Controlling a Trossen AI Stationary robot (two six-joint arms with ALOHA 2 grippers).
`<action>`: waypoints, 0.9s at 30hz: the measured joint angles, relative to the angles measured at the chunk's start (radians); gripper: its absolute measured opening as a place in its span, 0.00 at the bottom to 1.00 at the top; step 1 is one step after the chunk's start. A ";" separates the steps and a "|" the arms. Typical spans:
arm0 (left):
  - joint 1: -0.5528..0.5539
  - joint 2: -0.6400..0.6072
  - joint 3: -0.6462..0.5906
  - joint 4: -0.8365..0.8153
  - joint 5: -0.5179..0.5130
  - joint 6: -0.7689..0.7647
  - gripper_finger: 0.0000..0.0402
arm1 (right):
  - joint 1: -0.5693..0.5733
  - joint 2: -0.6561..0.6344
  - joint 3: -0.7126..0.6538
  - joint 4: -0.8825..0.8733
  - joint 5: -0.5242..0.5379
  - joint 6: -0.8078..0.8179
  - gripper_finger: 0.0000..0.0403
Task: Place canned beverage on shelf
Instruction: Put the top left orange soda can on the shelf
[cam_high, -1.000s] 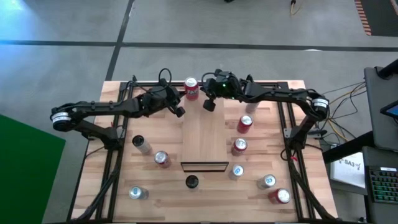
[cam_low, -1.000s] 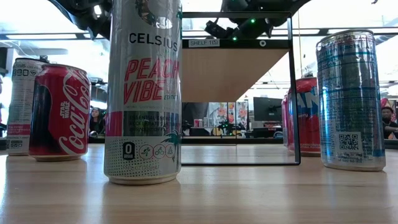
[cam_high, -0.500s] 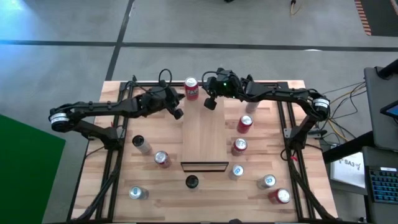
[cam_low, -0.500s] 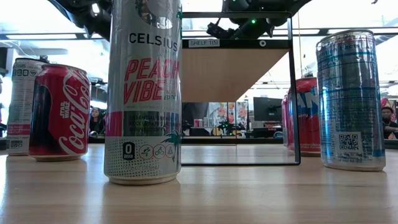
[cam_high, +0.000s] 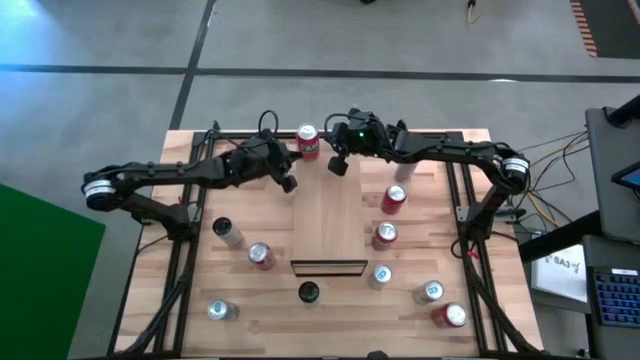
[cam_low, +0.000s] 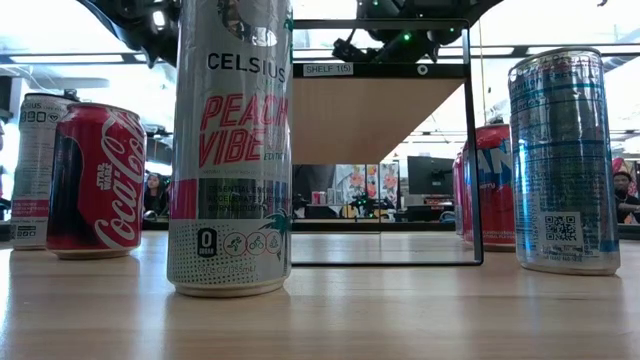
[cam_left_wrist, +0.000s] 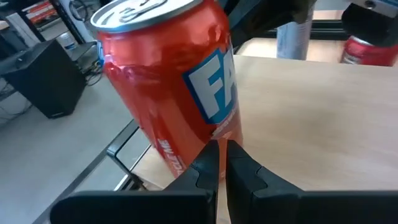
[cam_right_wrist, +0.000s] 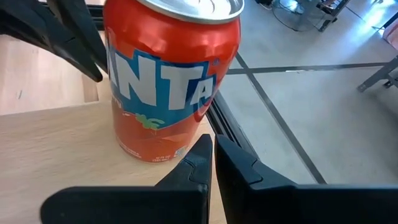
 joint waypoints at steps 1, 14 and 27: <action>0.001 0.002 0.000 0.002 -0.004 0.000 0.00 | 0.000 0.000 0.000 0.000 0.000 0.000 0.03; 0.018 0.004 0.000 0.006 -0.112 -0.027 0.00 | 0.001 0.003 0.000 0.000 -0.034 0.026 0.03; 0.017 -0.004 0.000 -0.019 0.141 -0.016 0.00 | 0.003 -0.011 0.000 -0.062 -0.048 0.016 0.03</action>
